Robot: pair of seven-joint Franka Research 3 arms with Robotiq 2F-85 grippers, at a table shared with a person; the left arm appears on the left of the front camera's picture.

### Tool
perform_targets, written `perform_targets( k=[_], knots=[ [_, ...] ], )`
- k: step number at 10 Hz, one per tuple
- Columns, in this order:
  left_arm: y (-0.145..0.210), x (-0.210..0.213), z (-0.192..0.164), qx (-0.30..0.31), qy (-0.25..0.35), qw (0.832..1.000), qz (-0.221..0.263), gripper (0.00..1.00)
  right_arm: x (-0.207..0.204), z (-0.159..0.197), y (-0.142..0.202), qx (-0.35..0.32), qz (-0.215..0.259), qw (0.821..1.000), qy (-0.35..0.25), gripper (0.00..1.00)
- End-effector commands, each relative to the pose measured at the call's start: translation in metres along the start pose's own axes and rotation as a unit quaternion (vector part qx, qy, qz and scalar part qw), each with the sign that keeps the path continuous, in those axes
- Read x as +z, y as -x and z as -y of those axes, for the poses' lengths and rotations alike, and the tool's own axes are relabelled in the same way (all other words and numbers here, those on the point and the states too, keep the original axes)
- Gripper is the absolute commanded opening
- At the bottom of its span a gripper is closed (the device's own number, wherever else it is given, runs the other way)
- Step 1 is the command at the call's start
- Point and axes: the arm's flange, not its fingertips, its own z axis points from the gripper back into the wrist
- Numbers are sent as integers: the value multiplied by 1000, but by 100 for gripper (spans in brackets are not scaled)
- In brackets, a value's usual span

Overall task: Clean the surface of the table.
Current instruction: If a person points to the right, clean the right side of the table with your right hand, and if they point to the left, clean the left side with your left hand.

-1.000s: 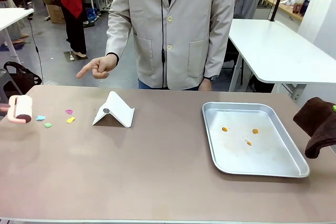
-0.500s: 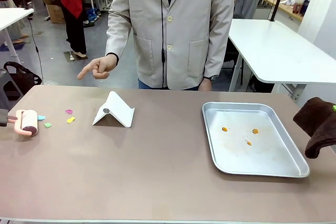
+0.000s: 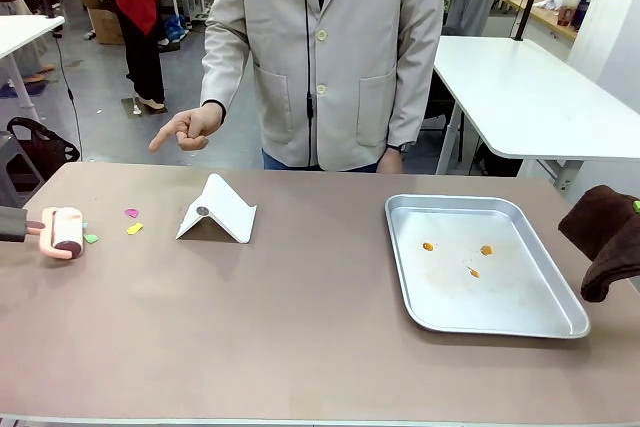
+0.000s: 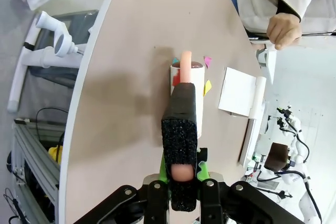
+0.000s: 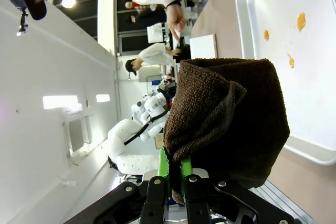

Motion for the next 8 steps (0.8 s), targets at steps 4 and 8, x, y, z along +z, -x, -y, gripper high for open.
perform_targets(
  k=[4,8],
  knots=[
    [9,-45,1,-3,-30,999,-27,22,1,-7,2,-5,-1,1000,9,0],
    [-8,-84,25,-3,-17,998,-57,22,1,-7,2,-5,-1,1000,9,0]
  ],
)
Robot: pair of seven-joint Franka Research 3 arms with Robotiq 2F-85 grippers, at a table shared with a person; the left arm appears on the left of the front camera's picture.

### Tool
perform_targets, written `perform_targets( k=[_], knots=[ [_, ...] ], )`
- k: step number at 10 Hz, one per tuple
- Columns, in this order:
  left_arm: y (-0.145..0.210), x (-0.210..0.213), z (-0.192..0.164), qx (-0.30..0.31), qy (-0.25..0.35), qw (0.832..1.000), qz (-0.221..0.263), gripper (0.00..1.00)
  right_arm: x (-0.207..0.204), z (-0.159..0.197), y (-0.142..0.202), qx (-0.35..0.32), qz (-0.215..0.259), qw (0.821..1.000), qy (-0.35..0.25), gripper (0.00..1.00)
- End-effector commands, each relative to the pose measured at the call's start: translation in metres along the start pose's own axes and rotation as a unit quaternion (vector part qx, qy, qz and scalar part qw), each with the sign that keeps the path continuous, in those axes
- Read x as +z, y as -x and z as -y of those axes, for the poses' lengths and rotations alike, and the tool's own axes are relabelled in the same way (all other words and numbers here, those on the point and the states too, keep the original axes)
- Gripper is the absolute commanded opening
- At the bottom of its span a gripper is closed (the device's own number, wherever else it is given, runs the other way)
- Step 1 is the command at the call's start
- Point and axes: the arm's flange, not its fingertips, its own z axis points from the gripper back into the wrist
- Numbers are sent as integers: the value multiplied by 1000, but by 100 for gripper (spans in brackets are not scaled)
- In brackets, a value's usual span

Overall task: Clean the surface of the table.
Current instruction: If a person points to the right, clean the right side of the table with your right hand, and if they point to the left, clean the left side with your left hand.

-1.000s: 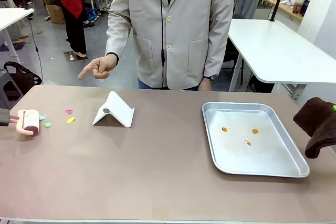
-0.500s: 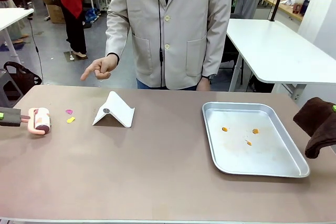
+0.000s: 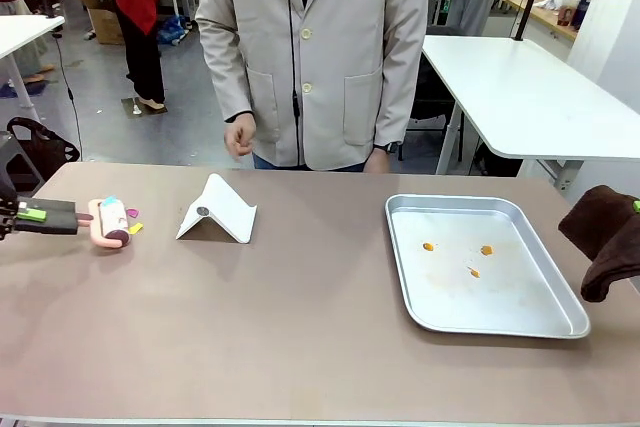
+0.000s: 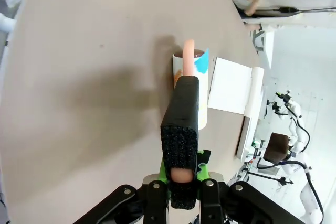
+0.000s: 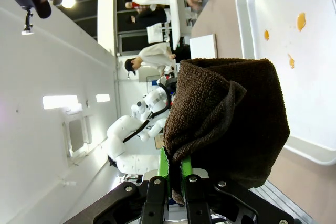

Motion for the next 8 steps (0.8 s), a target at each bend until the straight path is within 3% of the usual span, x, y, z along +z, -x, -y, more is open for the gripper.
perform_targets(
  k=[1,5,8],
  knots=[
    [-6,-27,-2,17,-22,999,-29,22,1,-7,2,-5,-1,1000,9,0],
    [-18,-65,11,19,-22,997,-66,22,1,-7,2,-5,-1,1000,9,0],
    [-26,-67,23,9,5,997,-80,22,1,-7,2,-5,-1,1000,9,0]
  ],
)
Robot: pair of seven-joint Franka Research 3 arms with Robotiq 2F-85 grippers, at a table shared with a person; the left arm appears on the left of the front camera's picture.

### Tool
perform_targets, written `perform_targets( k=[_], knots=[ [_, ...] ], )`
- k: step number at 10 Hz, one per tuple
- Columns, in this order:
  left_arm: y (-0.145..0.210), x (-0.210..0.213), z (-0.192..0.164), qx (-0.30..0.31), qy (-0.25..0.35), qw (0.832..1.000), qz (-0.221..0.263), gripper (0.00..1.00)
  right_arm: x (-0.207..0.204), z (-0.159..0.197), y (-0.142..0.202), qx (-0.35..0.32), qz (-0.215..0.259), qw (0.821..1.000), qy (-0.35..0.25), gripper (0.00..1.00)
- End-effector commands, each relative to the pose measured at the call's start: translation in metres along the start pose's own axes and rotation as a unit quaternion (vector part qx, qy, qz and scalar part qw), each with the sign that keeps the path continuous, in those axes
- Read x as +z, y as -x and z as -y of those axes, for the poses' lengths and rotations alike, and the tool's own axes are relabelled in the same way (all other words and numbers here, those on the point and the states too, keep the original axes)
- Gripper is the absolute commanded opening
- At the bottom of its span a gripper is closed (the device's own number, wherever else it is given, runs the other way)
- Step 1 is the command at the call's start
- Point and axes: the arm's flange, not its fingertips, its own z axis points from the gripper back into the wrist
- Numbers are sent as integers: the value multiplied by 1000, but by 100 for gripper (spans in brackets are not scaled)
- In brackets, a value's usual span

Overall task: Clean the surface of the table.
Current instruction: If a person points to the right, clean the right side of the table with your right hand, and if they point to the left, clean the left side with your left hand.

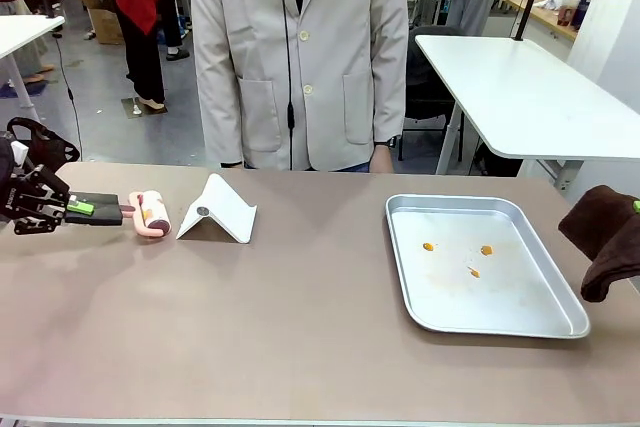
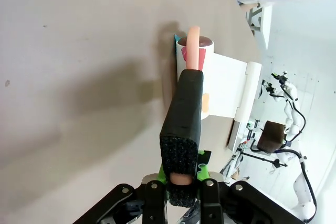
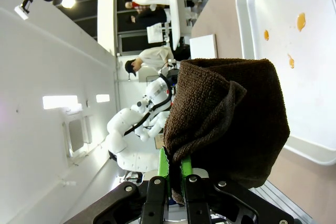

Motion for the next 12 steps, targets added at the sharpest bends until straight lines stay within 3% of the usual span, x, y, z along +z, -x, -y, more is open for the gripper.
perform_targets(
  k=[1,5,9,12],
  knots=[
    [-1,-2,-4,3,-4,1000,-13,22,1,-7,2,-5,-1,1000,9,0],
    [7,29,12,-23,47,999,-10,22,1,-7,2,-5,-1,1000,9,0],
    [38,106,27,-36,148,988,-3,22,1,-7,2,-5,-1,1000,9,0],
    [82,161,11,-7,204,978,-41,22,1,-7,2,-5,-1,1000,9,0]
  ],
)
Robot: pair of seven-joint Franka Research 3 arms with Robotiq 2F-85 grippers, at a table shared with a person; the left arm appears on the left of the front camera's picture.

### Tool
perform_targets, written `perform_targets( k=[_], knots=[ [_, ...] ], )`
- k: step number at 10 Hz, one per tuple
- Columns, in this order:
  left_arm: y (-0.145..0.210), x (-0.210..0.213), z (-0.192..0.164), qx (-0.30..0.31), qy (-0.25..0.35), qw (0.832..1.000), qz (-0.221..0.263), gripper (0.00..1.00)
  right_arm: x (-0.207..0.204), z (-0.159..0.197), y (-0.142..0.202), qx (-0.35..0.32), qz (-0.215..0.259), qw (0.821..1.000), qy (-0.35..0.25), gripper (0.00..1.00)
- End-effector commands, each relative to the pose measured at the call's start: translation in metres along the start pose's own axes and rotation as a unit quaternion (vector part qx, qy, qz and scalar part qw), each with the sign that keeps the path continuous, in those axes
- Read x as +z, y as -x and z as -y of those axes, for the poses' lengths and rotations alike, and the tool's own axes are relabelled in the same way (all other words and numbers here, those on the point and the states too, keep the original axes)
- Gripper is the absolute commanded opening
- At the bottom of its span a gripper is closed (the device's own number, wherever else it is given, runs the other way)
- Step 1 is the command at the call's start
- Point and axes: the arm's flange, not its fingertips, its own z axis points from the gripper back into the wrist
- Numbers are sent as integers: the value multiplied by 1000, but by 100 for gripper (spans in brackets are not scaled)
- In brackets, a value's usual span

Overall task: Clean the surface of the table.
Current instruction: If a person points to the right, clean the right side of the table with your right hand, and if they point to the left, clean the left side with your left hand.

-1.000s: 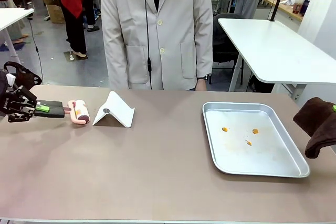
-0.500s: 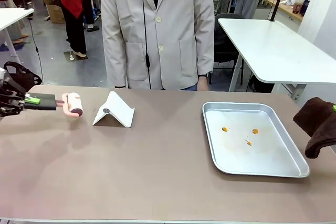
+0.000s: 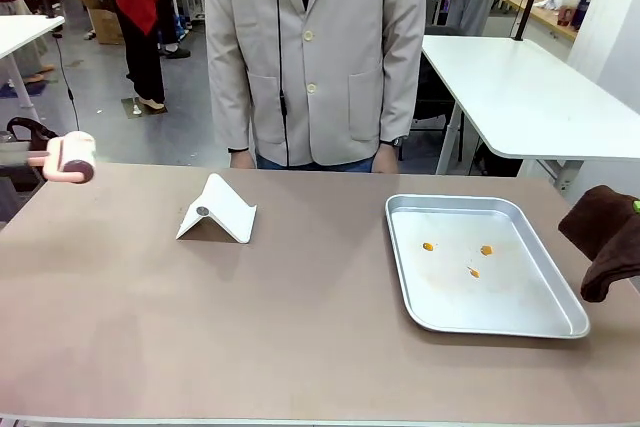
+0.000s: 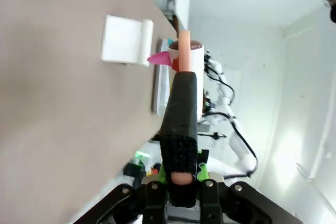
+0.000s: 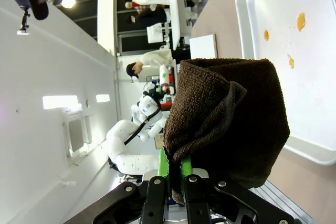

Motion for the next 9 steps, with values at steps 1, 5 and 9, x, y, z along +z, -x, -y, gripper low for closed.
perform_targets(
  k=[1,5,9],
  knots=[
    [28,29,-2,18,35,999,-29,22,1,-7,2,-5,-1,1000,9,0],
    [96,61,-37,-12,55,998,-37,22,1,-7,2,-5,-1,1000,9,0],
    [79,55,-22,18,46,998,-26,22,1,-7,2,-5,-1,1000,9,0]
  ],
)
